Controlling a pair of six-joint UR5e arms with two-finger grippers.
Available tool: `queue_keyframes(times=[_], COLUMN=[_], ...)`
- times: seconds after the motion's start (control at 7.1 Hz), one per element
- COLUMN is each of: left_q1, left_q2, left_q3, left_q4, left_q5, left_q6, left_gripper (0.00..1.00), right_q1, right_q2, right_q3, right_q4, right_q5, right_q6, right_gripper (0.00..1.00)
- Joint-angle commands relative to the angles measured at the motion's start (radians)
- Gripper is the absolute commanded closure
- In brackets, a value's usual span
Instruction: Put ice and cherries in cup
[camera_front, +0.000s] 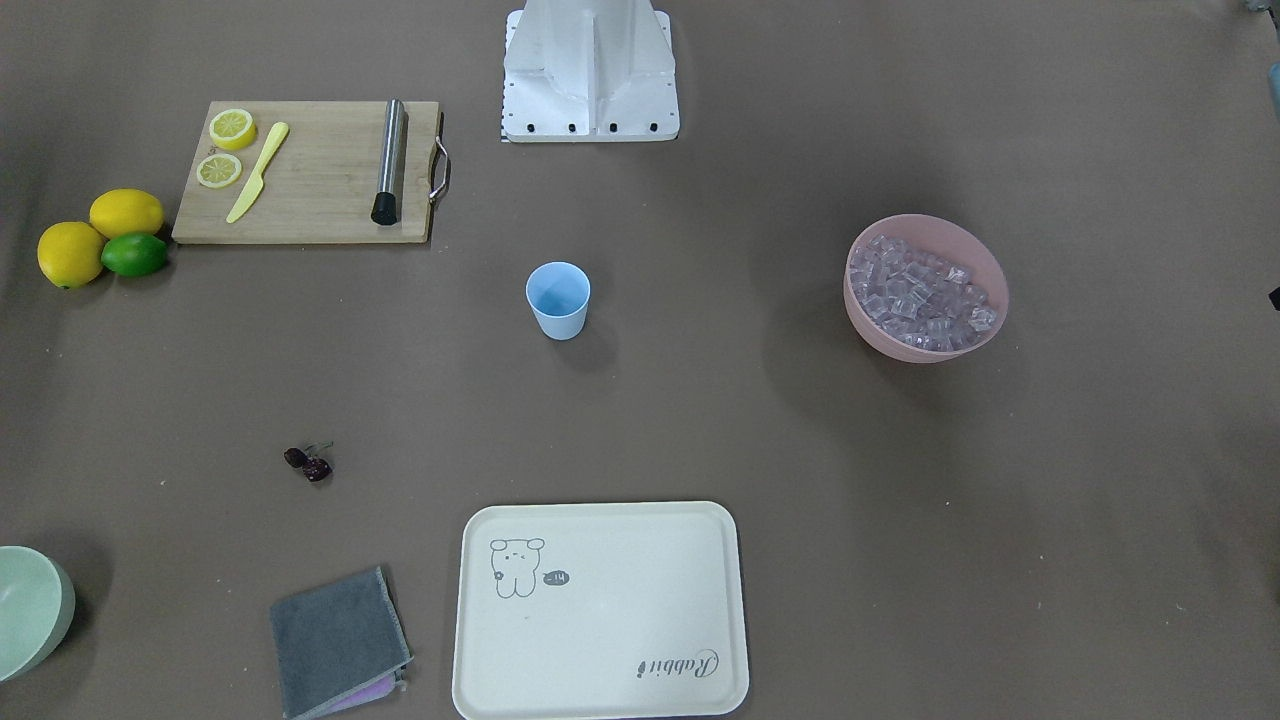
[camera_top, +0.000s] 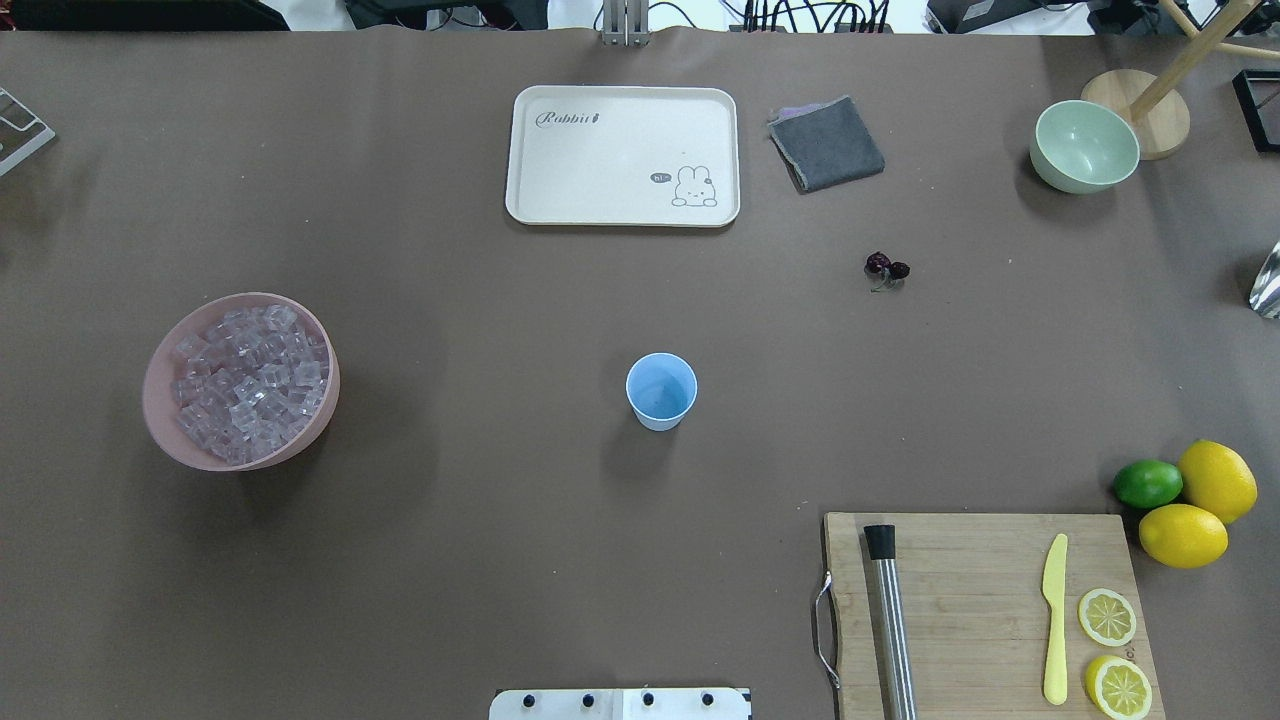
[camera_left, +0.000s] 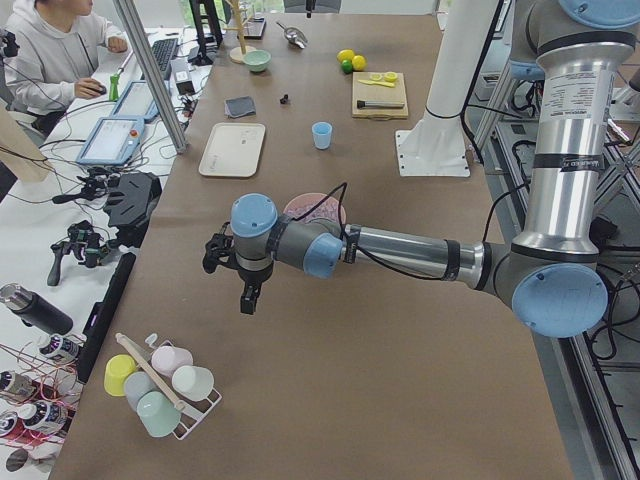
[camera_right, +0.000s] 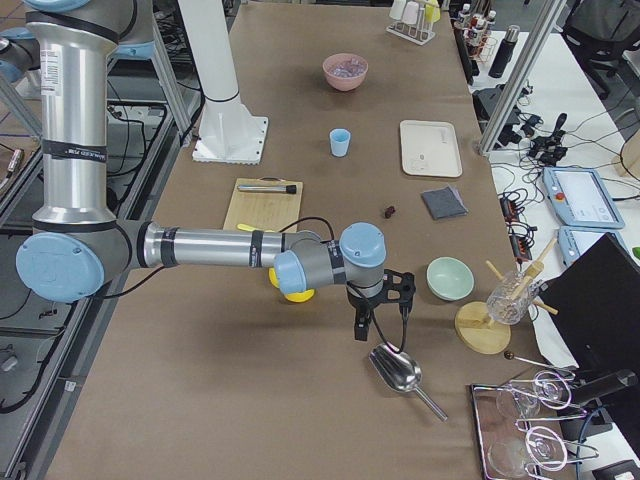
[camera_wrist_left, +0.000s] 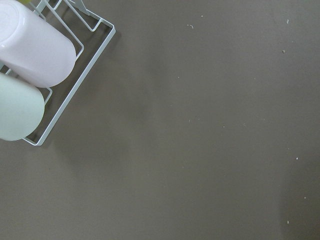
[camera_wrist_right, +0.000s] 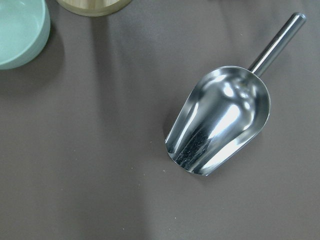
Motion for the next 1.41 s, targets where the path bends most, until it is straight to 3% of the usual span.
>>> queue_keyframes(times=[0.0, 0.85, 1.27], left_q1=[0.000, 0.009, 0.015], left_q2=[0.010, 0.101, 0.081], left_q3=[-0.019, -0.114, -0.120], left_q4=[0.003, -0.043, -0.042], left_q5=[-0.003, -0.003, -0.012], left_q6=[0.000, -0.012, -0.076], left_gripper=[0.02, 0.02, 0.03], right_q1=[-0.001, -0.001, -0.003], right_q2=[0.001, -0.010, -0.028], right_q3=[0.000, 0.000, -0.003], right_q4=[0.005, 0.010, 0.033], right_q5=[0.000, 0.026, 0.112], right_q6=[0.001, 0.004, 0.005], right_gripper=[0.00, 0.00, 0.00])
